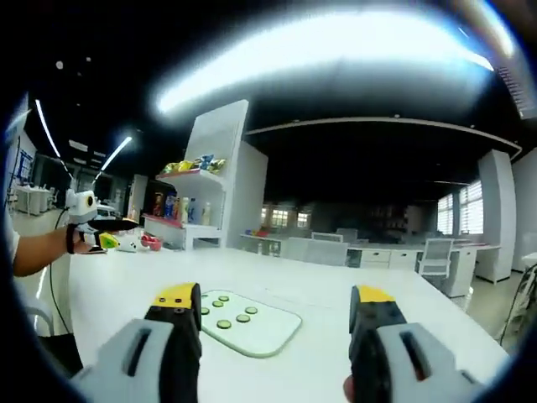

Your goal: Open the petri dish lid, add cucumber slices into the petri dish, and close the lid

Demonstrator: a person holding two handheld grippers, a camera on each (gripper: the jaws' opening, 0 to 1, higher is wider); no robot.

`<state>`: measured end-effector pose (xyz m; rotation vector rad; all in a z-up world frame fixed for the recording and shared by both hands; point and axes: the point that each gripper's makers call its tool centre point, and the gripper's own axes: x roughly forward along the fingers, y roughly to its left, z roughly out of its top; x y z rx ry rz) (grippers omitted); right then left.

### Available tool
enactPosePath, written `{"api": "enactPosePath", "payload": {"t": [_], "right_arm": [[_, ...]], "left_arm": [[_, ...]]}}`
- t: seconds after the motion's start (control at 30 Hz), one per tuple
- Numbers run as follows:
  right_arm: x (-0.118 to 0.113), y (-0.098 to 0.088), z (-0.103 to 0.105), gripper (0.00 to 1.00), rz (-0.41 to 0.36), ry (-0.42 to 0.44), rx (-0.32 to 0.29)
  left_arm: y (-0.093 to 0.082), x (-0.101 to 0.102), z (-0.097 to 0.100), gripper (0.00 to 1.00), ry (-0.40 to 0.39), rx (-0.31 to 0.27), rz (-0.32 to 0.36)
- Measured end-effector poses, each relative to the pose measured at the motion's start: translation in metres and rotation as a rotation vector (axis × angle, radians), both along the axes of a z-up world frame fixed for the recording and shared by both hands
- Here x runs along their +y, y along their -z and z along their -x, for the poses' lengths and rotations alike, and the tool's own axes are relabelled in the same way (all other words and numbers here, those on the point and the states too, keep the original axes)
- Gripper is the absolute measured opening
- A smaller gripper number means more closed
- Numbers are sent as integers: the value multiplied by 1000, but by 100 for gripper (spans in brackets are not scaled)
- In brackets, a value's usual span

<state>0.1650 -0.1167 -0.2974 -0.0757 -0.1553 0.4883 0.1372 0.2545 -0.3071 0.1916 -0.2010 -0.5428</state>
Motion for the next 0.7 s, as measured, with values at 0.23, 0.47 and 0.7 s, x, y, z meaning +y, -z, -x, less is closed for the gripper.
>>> {"api": "enactPosePath", "payload": {"t": [0.23,0.47,0.7], "right_arm": [[-25,-3,11,71,14,74,-4],[-43,-2,22,71,3,110,-4],[-62,-3,35,72,-40,146,-16]], "left_arm": [[3,54,2,77,-147,1,44],[5,92,11,77,-232,9,112],[22,112,20,77,-292,34,123]]}}
